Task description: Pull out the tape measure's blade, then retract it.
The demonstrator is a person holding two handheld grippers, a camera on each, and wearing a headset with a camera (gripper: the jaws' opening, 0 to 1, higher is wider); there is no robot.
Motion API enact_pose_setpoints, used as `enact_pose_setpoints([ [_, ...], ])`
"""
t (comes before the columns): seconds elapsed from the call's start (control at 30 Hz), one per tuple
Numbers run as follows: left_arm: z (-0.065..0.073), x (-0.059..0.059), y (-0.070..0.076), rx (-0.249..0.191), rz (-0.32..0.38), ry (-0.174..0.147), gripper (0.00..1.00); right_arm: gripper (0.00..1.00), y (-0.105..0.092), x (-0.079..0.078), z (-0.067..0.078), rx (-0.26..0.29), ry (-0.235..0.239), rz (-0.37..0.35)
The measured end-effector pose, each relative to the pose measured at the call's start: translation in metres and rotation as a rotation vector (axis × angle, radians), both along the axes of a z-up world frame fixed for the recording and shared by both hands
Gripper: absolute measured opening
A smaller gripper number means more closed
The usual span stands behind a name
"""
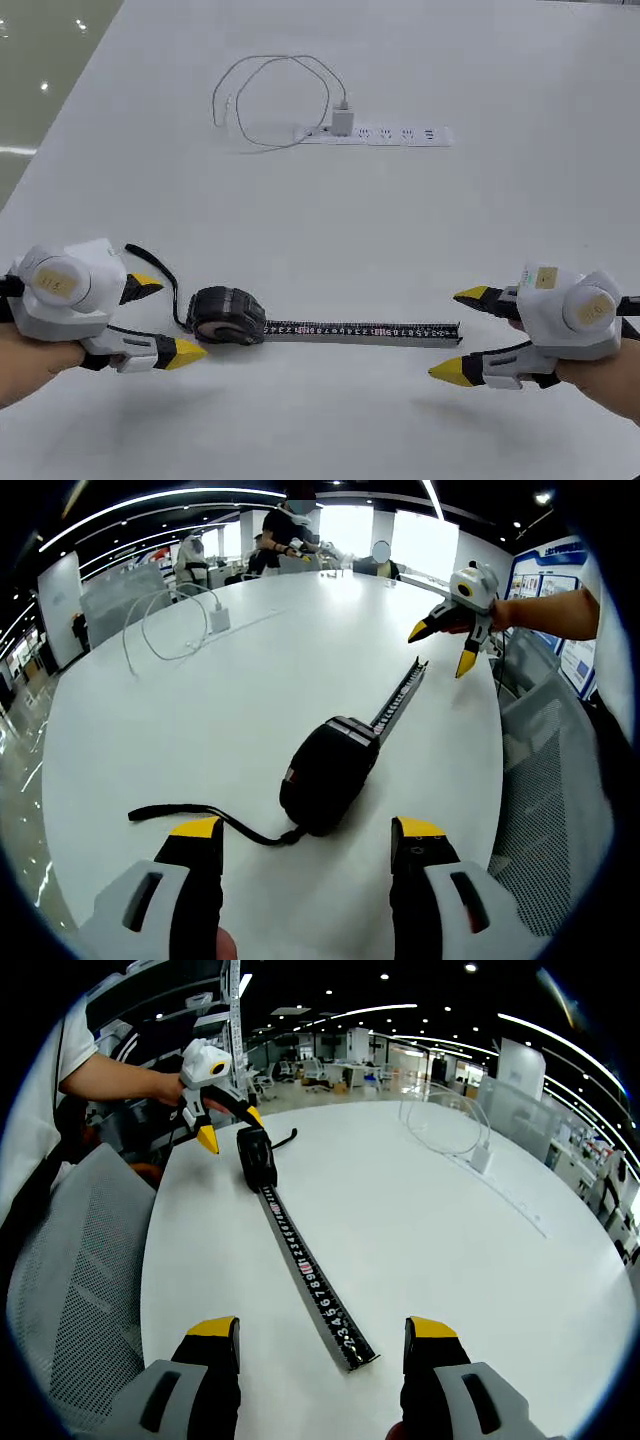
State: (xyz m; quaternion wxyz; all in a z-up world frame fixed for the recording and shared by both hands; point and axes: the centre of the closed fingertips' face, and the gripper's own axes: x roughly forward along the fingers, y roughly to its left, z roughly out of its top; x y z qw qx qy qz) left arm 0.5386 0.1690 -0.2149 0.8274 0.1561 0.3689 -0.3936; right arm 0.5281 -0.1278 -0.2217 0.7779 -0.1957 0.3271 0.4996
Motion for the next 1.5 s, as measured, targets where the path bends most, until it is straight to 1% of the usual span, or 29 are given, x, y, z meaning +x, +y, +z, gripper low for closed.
enact_pose_setpoints([
  [0.03,0.0,-0.002,0.001,-0.003,0.006,-0.002,0.66,0.65,0.0,-0.001,0.0,0.0,-0.003,-0.003],
  [0.1,0.002,-0.003,0.002,-0.028,0.023,-0.007,0.67,0.67,-0.002,-0.001,0.0,-0.001,-0.006,-0.012],
  [0.27,0.005,-0.008,0.006,-0.05,0.042,-0.025,0.7,0.71,-0.004,-0.005,0.002,0.009,-0.009,-0.039],
  [0.33,0.006,-0.01,0.007,-0.067,0.055,-0.024,0.71,0.73,-0.003,-0.008,0.001,0.009,-0.008,-0.043],
  [0.37,0.007,-0.01,0.008,-0.076,0.064,-0.029,0.72,0.74,-0.003,-0.009,0.0,0.008,-0.009,-0.046],
  [0.43,0.007,-0.014,0.009,-0.084,0.071,-0.028,0.74,0.76,-0.004,-0.011,0.0,0.011,-0.011,-0.054],
  [0.5,0.008,-0.016,0.009,-0.089,0.073,-0.033,0.75,0.77,-0.004,-0.013,0.0,0.009,-0.013,-0.059],
  [0.6,0.007,-0.022,0.01,-0.09,0.076,-0.029,0.75,0.77,-0.004,-0.017,0.0,0.02,-0.009,-0.069],
  [0.67,0.008,-0.025,0.01,-0.094,0.08,-0.035,0.76,0.77,-0.003,-0.02,0.001,0.025,-0.01,-0.071],
  [0.7,0.008,-0.027,0.01,-0.104,0.088,-0.035,0.76,0.78,-0.003,-0.021,0.001,0.027,-0.012,-0.074],
  [0.73,0.008,-0.029,0.01,-0.105,0.089,-0.035,0.77,0.78,-0.003,-0.022,0.001,0.028,-0.012,-0.076],
  [0.77,0.008,-0.03,0.011,-0.104,0.094,-0.045,0.77,0.78,-0.003,-0.022,0.001,0.029,-0.015,-0.079],
  [0.9,0.005,-0.035,0.015,-0.104,0.115,-0.048,0.78,0.8,-0.003,-0.023,0.005,0.045,-0.022,-0.096],
  [0.93,0.005,-0.037,0.017,-0.103,0.121,-0.053,0.79,0.8,-0.002,-0.024,0.005,0.047,-0.026,-0.099],
  [1.0,0.005,-0.039,0.019,-0.11,0.136,-0.052,0.8,0.81,-0.003,-0.026,0.005,0.044,-0.029,-0.103],
  [1.03,0.005,-0.041,0.02,-0.113,0.141,-0.059,0.81,0.81,-0.003,-0.026,0.005,0.044,-0.033,-0.108],
  [1.27,0.008,-0.051,0.023,-0.133,0.169,-0.077,0.82,0.84,-0.004,-0.034,0.007,0.061,-0.039,-0.134],
  [1.37,0.009,-0.054,0.026,-0.136,0.189,-0.08,0.83,0.85,-0.005,-0.038,0.007,0.059,-0.038,-0.143],
  [1.43,0.01,-0.057,0.026,-0.147,0.202,-0.077,0.85,0.86,-0.007,-0.041,0.007,0.06,-0.035,-0.148],
  [1.5,0.011,-0.06,0.027,-0.149,0.205,-0.083,0.86,0.86,-0.008,-0.044,0.006,0.058,-0.034,-0.152],
])
